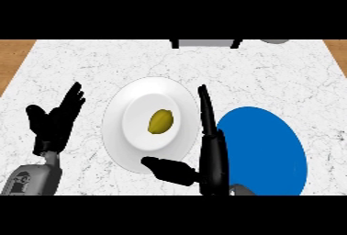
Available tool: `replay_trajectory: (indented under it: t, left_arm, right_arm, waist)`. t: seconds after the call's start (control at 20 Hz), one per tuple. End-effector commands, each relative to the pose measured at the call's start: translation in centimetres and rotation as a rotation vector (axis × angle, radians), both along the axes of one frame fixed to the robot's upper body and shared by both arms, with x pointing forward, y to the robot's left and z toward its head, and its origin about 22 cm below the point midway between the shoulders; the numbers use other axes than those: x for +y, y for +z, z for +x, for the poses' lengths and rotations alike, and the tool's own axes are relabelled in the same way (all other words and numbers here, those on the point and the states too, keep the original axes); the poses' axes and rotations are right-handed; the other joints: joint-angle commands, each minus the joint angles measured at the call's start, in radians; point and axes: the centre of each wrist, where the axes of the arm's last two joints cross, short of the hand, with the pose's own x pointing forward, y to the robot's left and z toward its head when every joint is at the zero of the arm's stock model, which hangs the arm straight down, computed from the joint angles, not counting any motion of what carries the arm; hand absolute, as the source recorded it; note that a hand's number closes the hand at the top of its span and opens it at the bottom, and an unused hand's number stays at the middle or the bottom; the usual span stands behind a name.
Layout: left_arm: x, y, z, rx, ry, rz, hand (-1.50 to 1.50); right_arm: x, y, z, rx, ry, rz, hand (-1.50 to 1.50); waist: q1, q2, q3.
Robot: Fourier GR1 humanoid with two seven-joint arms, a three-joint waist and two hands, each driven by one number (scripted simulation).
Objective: Pick the lemon from the plate and place it in the plate
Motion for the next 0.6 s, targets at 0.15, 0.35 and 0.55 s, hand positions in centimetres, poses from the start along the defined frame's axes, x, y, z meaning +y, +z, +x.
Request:
replay_trajectory:
  t: [0.15,0.35,0.55]
  left_arm:
    - [0.6,-0.7,-0.9,-0.004,0.003,0.004,0.0]
    - [0.3,0.6,1.6,0.016,0.002,0.01,0.0]
    - [0.8,0.6,0.8,0.006,-0.004,-0.002,0.0]
  right_arm:
    - [-3.2,-0.9,-0.6,-0.029,-0.022,-0.006,-1.5]
    - [-6.4,-1.5,-2.4,-0.017,-0.008,-0.025,-1.5]
    - [-7.1,-2.1,-1.8,0.017,-0.027,-0.059,-1.5]
  waist:
    - [-0.002,-0.001,0.0]
    - [-0.009,-0.001,0.0]
    - [-0.004,-0.001,0.0]
